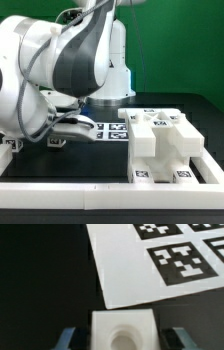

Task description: Assemble chair

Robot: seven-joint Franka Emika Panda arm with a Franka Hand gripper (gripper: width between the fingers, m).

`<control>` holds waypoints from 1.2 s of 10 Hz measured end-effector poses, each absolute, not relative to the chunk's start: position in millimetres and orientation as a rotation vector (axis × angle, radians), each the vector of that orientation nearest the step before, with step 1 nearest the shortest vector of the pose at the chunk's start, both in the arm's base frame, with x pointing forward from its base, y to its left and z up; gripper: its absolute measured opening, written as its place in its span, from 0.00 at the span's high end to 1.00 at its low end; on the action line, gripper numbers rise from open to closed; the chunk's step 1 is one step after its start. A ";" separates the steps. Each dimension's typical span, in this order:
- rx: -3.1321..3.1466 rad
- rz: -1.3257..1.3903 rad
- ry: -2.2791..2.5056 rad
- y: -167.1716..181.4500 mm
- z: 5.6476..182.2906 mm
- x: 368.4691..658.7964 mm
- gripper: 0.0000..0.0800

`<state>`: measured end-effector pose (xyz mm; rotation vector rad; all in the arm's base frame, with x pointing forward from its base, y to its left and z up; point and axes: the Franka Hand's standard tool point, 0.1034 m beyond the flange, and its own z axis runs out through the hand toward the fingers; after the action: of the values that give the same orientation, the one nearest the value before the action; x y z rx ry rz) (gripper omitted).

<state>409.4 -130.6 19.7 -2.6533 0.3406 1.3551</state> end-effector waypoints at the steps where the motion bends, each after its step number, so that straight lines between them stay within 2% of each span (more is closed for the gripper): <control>1: -2.739 1.200 0.291 -131.3 33.8 429.0 0.65; 2: -2.840 0.986 0.236 -127.3 47.4 439.3 0.65; 3: -2.893 0.849 0.216 -121.6 56.3 435.6 0.65; 7: -3.046 0.440 0.243 -130.6 50.4 439.6 0.65; 11: -3.159 -0.008 0.307 -123.4 21.4 406.5 0.65; 12: -3.198 -0.115 0.294 -127.4 20.6 404.8 0.65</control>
Offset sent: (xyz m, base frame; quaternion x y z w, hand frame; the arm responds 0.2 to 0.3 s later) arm -0.0119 -0.0081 0.0019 -0.0436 0.2715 0.0036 0.9614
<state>404.8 -127.4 20.6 -3.1985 0.2937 -0.1155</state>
